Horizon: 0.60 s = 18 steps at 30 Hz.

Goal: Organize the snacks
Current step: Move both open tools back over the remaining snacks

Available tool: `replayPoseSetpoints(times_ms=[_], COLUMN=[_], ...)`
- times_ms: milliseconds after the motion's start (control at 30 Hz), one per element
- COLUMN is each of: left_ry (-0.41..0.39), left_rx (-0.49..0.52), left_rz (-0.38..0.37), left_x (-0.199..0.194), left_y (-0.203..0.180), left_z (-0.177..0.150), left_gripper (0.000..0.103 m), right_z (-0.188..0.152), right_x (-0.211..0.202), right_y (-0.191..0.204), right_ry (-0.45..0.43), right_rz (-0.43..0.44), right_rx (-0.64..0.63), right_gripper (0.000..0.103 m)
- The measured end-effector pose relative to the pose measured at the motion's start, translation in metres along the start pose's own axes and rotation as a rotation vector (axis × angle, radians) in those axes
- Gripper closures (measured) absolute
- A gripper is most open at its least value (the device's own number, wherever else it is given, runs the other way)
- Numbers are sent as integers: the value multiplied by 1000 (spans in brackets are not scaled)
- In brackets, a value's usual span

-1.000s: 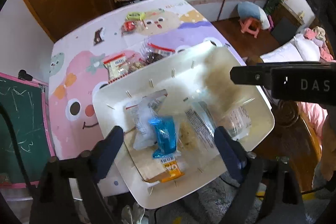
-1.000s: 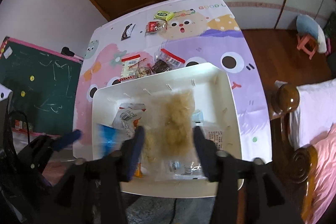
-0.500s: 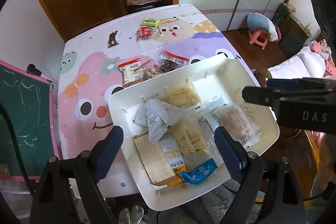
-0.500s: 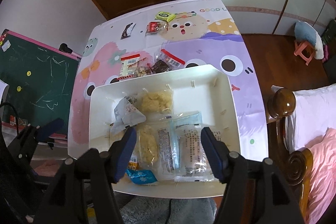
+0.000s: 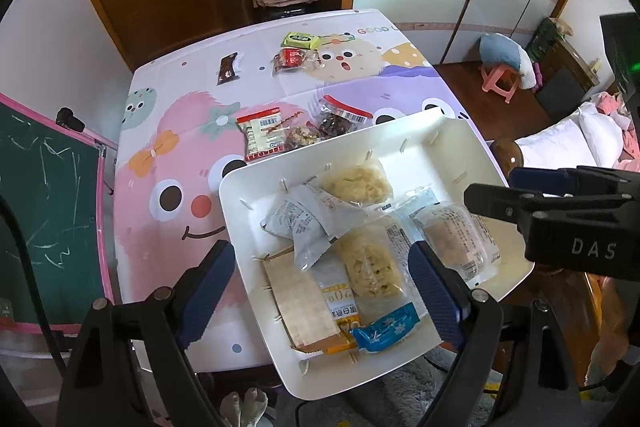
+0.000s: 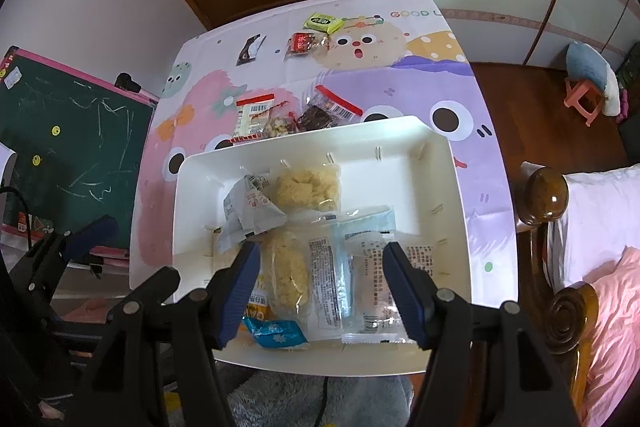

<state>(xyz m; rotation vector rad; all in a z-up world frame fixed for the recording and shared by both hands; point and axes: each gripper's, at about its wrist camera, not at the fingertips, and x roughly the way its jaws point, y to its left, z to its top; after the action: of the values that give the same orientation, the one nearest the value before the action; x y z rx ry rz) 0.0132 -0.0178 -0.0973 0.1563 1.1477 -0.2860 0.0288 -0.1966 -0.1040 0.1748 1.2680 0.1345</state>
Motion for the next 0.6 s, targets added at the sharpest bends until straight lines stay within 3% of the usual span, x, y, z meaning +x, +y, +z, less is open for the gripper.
replayPoseSetpoints(times_ms=[600], left_ry=[21], left_rx=[-31], left_rz=[-18], left_x=[11], left_y=[9], left_z=[12], left_gripper=[15], right_z=[13], right_x=[11], right_y=[4], right_ry=[22], right_rz=[-1], right_rx=[-21], right_gripper=[39])
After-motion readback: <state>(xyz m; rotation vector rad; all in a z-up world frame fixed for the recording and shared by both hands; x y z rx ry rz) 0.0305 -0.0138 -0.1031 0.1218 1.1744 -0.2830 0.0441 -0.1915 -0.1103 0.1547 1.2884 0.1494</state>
